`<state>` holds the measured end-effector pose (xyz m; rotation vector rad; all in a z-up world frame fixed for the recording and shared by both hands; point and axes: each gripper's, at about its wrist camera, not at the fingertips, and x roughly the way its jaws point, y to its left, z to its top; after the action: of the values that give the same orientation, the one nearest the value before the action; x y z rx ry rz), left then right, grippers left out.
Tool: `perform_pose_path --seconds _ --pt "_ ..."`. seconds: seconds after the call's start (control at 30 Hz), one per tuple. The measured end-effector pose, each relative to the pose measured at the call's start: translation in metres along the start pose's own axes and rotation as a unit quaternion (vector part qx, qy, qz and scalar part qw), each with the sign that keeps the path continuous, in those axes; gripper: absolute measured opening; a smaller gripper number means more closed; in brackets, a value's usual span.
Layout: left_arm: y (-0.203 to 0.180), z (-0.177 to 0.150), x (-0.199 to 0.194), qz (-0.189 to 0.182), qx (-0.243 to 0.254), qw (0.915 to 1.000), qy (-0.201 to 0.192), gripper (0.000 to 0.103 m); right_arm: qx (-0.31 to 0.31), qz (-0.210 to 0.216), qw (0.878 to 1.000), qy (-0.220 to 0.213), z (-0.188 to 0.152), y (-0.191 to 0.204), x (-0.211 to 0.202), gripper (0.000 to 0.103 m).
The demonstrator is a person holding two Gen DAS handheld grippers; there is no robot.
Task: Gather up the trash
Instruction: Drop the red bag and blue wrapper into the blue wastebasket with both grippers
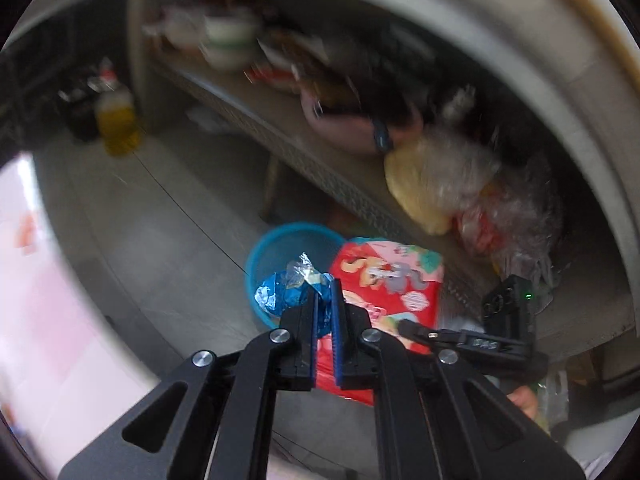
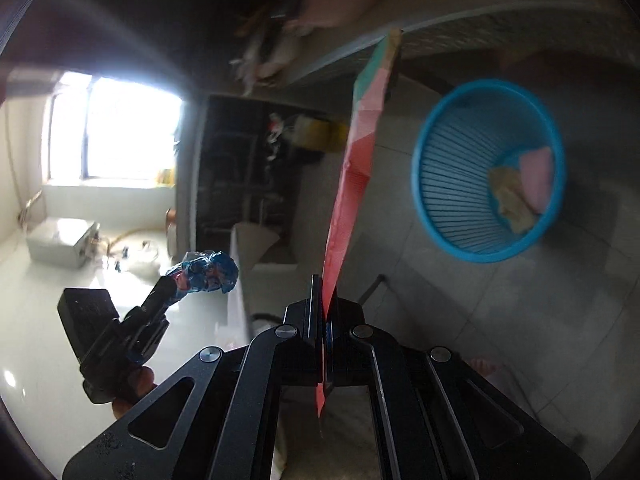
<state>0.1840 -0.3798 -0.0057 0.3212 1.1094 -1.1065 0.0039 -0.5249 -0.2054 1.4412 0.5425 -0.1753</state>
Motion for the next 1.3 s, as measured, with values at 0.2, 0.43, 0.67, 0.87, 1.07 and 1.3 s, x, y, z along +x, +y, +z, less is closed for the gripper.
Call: perform_pose_path --seconds 0.2,0.43,0.67,0.87,1.07,1.3 --pt "-0.011 0.033 0.095 -0.010 0.000 0.9979 0.064 0.007 0.043 -0.030 0.999 -0.010 0.045 -0.047 0.045 0.005" --pt "0.003 0.026 0.121 0.022 -0.014 0.9952 0.094 0.042 0.038 -0.187 0.982 0.009 0.062 -0.084 0.086 0.059" --pt "0.020 0.014 0.039 0.046 -0.007 0.9987 0.021 0.049 -0.010 -0.221 0.975 -0.013 0.035 -0.061 0.055 0.059" --pt "0.022 -0.011 -0.049 0.031 -0.019 0.9980 -0.052 0.052 -0.061 -0.237 0.970 -0.009 0.011 -0.029 0.043 0.060" --pt "0.032 -0.066 -0.127 0.034 -0.038 0.9934 -0.103 0.061 -0.150 -0.222 0.963 0.007 -0.015 0.033 0.038 0.062" --pt "0.067 -0.155 -0.207 0.093 -0.095 0.9757 -0.174 0.068 -0.292 -0.169 0.940 0.050 -0.051 0.134 0.060 0.071"
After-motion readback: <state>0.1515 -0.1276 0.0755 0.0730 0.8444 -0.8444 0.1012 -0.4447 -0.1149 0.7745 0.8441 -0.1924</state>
